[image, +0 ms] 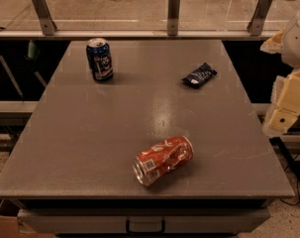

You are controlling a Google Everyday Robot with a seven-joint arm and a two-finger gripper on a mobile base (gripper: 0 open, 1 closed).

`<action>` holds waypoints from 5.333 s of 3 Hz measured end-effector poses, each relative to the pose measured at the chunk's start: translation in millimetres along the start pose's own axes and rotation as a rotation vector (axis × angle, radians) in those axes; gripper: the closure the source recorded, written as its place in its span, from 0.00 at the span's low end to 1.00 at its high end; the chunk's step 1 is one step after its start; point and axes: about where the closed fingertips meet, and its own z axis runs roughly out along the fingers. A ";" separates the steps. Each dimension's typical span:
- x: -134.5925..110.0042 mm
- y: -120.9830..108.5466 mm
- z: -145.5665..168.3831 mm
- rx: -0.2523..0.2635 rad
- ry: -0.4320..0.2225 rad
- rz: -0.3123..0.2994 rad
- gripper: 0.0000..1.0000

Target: Move rxbar blueberry near pepsi can

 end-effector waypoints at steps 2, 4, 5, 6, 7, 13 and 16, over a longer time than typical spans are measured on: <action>-2.6 -31.0 21.3 0.014 -0.047 0.001 0.00; -26.5 -115.5 119.9 -0.010 -0.211 0.084 0.00; -44.4 -138.9 169.2 -0.023 -0.273 0.128 0.00; -54.9 -162.0 199.1 -0.014 -0.316 0.171 0.00; -60.7 -182.4 215.6 0.000 -0.333 0.220 0.17; -138.0 -168.8 149.5 -0.070 -0.512 0.105 1.00; -281.1 -129.6 222.0 -0.257 -0.647 -0.066 0.83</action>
Offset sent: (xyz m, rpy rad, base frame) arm 0.1046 -0.0112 -0.0375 0.1204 -0.0635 0.0211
